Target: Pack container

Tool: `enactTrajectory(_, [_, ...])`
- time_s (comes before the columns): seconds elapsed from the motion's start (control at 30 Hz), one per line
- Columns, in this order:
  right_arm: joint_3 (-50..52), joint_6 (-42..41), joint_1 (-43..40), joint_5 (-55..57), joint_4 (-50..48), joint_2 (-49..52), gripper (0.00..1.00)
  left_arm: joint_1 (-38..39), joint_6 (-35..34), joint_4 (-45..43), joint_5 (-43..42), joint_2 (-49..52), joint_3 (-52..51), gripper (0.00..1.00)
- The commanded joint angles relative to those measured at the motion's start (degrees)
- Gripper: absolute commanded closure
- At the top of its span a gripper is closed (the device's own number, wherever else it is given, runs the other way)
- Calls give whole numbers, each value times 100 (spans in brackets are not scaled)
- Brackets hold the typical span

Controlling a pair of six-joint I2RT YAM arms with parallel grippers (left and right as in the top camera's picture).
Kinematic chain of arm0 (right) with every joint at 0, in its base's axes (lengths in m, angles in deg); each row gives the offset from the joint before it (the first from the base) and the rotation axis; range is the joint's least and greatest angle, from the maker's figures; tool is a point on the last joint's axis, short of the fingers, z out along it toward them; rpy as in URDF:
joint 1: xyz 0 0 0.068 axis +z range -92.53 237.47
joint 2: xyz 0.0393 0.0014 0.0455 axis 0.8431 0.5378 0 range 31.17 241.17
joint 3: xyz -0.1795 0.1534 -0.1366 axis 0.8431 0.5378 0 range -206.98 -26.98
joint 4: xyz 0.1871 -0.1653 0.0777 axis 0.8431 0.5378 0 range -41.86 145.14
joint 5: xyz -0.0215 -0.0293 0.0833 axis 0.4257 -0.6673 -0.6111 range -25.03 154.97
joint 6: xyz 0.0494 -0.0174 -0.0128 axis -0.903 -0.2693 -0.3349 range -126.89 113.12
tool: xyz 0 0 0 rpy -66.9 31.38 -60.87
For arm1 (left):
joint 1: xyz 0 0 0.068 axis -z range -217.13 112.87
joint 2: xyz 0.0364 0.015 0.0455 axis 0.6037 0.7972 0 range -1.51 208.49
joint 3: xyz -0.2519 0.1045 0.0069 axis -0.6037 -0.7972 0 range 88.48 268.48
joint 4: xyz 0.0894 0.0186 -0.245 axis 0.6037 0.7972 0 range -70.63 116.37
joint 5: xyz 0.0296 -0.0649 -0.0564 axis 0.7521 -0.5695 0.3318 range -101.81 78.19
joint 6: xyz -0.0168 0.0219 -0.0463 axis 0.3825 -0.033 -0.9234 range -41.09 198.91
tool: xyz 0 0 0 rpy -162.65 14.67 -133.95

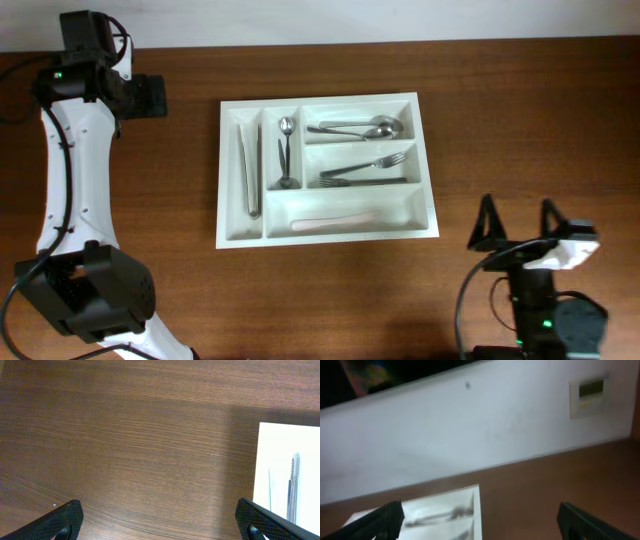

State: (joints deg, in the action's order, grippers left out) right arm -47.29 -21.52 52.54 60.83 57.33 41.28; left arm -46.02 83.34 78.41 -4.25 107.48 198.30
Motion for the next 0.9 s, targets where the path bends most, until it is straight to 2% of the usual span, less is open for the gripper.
enactTrajectory(0.0, [640,-391,31,20,-251,-439,1,-17,-76,-2,24,-2,48,1])
enactTrajectory(0.5, [1849,-391,33,264,-258,-905,1,-17,-76,-2,24,-2,48,1])
enactTrajectory(0.87, [1915,-389,37,485,-299,-992,1,-17,-76,-2,22,-2,48,1])
